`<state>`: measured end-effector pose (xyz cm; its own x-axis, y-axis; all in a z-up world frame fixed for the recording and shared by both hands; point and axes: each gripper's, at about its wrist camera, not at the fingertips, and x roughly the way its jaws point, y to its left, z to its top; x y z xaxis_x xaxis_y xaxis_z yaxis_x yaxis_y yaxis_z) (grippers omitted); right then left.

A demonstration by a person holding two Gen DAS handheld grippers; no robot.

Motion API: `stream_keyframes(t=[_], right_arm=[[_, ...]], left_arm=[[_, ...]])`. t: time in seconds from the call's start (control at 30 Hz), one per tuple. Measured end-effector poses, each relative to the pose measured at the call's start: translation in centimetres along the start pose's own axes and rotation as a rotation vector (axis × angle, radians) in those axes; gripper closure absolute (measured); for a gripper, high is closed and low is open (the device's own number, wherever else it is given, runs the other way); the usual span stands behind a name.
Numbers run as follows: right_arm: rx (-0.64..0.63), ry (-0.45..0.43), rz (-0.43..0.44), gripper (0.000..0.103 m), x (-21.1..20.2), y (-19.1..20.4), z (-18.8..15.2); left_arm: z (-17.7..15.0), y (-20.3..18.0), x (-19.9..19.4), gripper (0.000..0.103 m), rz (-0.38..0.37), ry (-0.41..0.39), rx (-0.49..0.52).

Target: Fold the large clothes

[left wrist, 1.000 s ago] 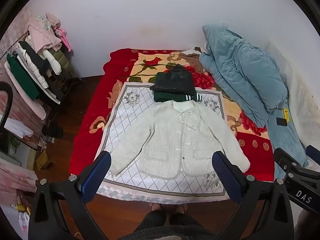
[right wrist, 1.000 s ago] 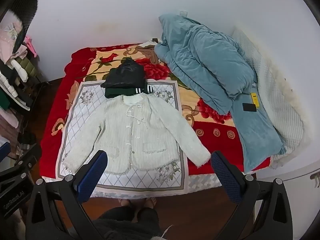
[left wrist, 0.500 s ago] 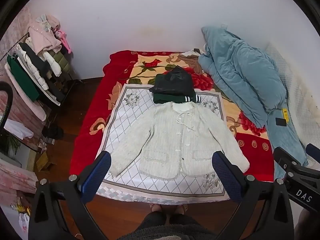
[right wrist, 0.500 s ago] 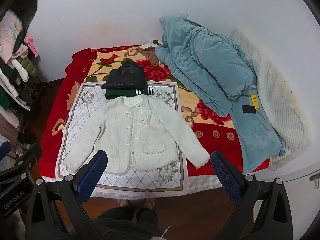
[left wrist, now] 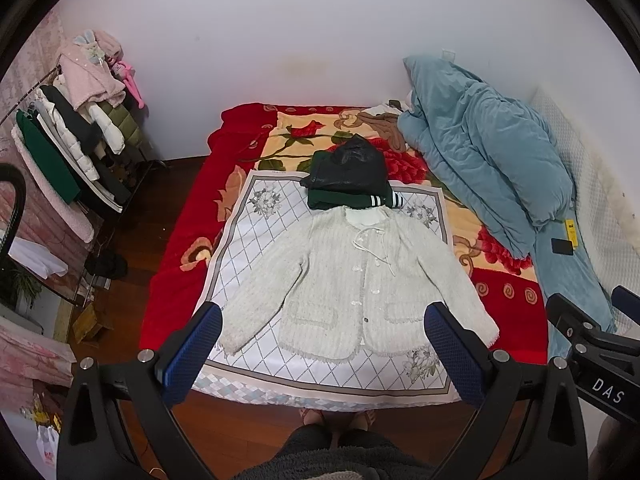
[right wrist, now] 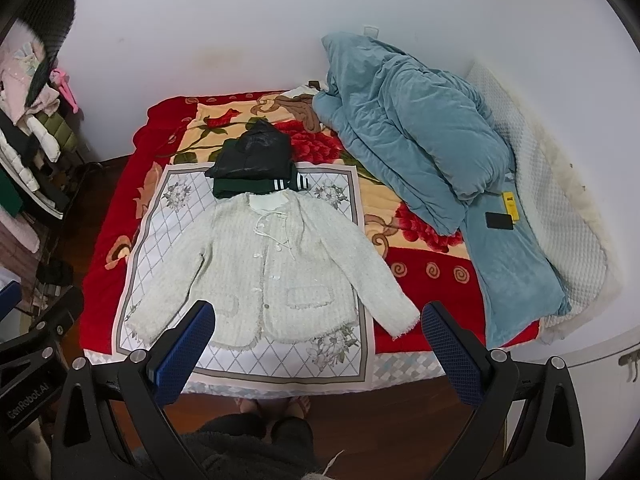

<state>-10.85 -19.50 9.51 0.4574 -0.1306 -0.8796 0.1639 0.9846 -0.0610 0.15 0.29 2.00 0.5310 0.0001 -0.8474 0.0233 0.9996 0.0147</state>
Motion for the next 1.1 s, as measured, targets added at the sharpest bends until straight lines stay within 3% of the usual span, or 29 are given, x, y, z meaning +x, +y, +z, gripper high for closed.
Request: stream_keyframes(t=[1.1], right_arm=[[-0.009,-0.006,0.0,0.0,-0.3,1.0,0.4]], left_arm=[[0.1,0.5,-0.2,0.0,-0.004,-0.005,-0.005]])
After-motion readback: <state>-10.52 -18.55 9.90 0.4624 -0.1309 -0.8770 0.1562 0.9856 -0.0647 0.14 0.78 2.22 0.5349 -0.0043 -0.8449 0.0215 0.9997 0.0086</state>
